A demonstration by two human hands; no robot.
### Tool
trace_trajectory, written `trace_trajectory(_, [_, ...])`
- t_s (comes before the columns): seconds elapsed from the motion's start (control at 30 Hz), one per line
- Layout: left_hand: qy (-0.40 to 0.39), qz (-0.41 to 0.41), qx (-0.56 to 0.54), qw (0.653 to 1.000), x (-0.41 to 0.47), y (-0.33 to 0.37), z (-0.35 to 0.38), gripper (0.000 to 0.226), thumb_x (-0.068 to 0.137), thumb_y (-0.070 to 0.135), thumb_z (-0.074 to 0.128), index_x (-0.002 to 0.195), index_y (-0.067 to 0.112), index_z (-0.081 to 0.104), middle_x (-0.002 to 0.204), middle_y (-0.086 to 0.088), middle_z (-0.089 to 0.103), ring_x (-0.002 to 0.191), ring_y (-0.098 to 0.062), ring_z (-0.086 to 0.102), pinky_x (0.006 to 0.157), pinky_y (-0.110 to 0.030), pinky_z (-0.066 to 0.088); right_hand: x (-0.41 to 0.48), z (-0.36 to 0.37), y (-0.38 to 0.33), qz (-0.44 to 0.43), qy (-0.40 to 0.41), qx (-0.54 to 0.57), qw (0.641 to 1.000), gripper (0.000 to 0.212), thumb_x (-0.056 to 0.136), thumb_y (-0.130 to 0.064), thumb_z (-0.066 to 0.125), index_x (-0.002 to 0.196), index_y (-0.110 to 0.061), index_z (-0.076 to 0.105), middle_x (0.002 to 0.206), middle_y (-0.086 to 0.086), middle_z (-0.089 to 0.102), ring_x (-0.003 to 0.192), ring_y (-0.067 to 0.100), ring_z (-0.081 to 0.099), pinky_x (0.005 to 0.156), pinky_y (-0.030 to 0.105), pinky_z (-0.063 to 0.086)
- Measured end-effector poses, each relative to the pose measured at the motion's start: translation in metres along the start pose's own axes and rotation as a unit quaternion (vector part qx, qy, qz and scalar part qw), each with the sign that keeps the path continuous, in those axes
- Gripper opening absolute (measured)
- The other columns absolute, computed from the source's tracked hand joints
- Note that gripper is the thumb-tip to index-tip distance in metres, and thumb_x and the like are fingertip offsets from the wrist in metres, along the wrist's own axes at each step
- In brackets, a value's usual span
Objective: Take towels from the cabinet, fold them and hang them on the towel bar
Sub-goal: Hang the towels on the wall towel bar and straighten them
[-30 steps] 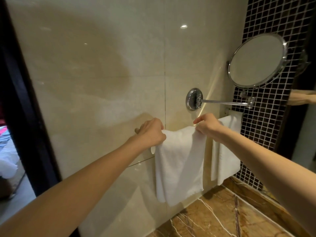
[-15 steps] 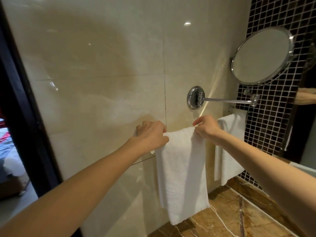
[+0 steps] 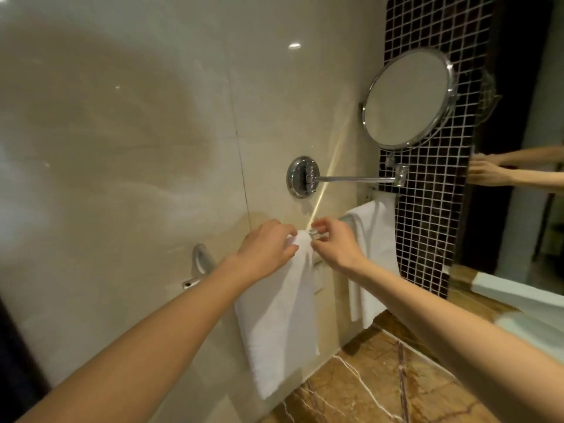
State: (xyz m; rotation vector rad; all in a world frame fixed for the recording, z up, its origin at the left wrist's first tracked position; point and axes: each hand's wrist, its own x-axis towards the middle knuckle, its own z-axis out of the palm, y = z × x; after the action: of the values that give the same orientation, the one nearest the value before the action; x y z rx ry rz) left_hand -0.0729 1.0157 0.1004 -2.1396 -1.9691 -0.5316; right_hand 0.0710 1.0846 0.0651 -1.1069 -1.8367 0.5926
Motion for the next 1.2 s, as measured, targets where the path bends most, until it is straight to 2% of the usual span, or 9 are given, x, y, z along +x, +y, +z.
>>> trace_trajectory(0.3, [0.035,-0.014,0.023,0.999,0.014,-0.001,0.026,0.037,0.092,0.035,0.054,0.126,0.021,0.061,0.123,-0.007,0.065,0.114,-0.029,0.057,0.091,-0.037,0.046,-0.011,0.013,0.044,0.059,-0.040,0.055,0.996,0.016,0.082,-0.022,0.068,0.095,-0.013,0.069,0.089,0.003,0.070,0.088,0.021,0.067,0.083,0.039,0.055])
trace_trajectory(0.4, [0.040,-0.017,0.008,0.999,0.018,-0.003,0.027,0.037,0.090,0.034,0.059,0.124,0.020,0.062,0.123,-0.006,0.065,0.113,-0.028,0.058,0.094,-0.036,0.045,-0.012,0.021,0.053,0.072,-0.033,0.109,0.991,0.019,0.085,-0.019,0.069,0.101,-0.012,0.065,0.089,0.000,0.065,0.085,0.016,0.063,0.074,0.025,0.051])
trace_trajectory(0.5, [0.047,-0.017,-0.003,0.999,0.018,-0.003,0.026,0.037,0.089,0.031,0.062,0.123,0.019,0.064,0.124,-0.005,0.064,0.115,-0.026,0.057,0.096,-0.034,0.043,-0.014,0.027,0.056,0.069,-0.055,0.166,0.982,0.018,0.089,-0.013,0.065,0.103,-0.001,0.065,0.086,0.003,0.062,0.072,0.008,0.054,0.058,0.010,0.043])
trace_trajectory(0.63, [0.055,-0.006,0.006,0.998,0.018,-0.003,0.027,0.037,0.088,0.030,0.064,0.123,0.017,0.065,0.124,-0.006,0.065,0.116,-0.025,0.057,0.095,-0.030,0.041,-0.014,0.032,0.063,0.066,-0.061,0.222,0.971,0.025,0.092,-0.011,0.062,0.099,0.013,0.065,0.079,0.008,0.059,0.066,0.010,0.050,0.056,0.015,0.041])
trace_trajectory(0.77, [0.055,-0.007,0.004,0.998,0.019,-0.003,0.026,0.038,0.087,0.029,0.065,0.122,0.015,0.065,0.125,-0.006,0.064,0.117,-0.025,0.057,0.098,-0.033,0.042,-0.014,0.034,0.066,0.040,-0.034,0.225,0.973,0.021,0.094,-0.013,0.059,0.087,0.005,0.066,0.069,0.002,0.055,0.060,0.007,0.045,0.051,0.015,0.036])
trace_trajectory(0.87, [0.051,-0.006,0.007,0.999,0.018,-0.004,0.029,0.039,0.087,0.031,0.065,0.123,0.014,0.064,0.125,-0.007,0.064,0.117,-0.026,0.057,0.099,-0.034,0.043,-0.018,0.038,0.067,0.026,0.009,0.267,0.963,0.002,0.091,-0.010,0.062,0.090,-0.010,0.059,0.064,-0.004,0.055,0.056,0.004,0.046,0.052,0.015,0.038])
trace_trajectory(1.0, [0.003,0.030,-0.024,0.999,0.022,-0.005,0.023,0.040,0.093,0.026,0.057,0.131,0.013,0.056,0.132,-0.007,0.059,0.120,-0.024,0.054,0.102,-0.036,0.041,-0.023,0.045,0.064,0.021,0.027,0.320,0.947,0.008,0.088,-0.006,0.063,0.094,-0.009,0.058,0.079,0.002,0.060,0.070,0.010,0.053,0.064,0.023,0.044])
trace_trajectory(1.07, [-0.047,0.061,-0.032,0.997,0.030,-0.005,0.018,0.038,0.096,0.020,0.054,0.133,0.014,0.053,0.133,-0.005,0.056,0.119,-0.021,0.053,0.104,-0.036,0.040,-0.021,0.044,0.061,0.021,0.031,0.331,0.943,0.012,0.088,-0.006,0.064,0.099,-0.003,0.061,0.086,0.006,0.063,0.075,0.012,0.055,0.066,0.021,0.046])
trace_trajectory(1.2, [-0.115,0.085,-0.011,0.990,0.057,-0.002,0.003,0.020,0.092,0.014,0.058,0.112,0.014,0.063,0.111,-0.008,0.065,0.100,-0.023,0.062,0.091,-0.043,0.051,-0.017,0.037,0.054,0.000,0.032,0.321,0.946,0.010,0.087,-0.010,0.067,0.087,-0.001,0.064,0.078,0.006,0.061,0.067,0.010,0.052,0.057,0.014,0.042])
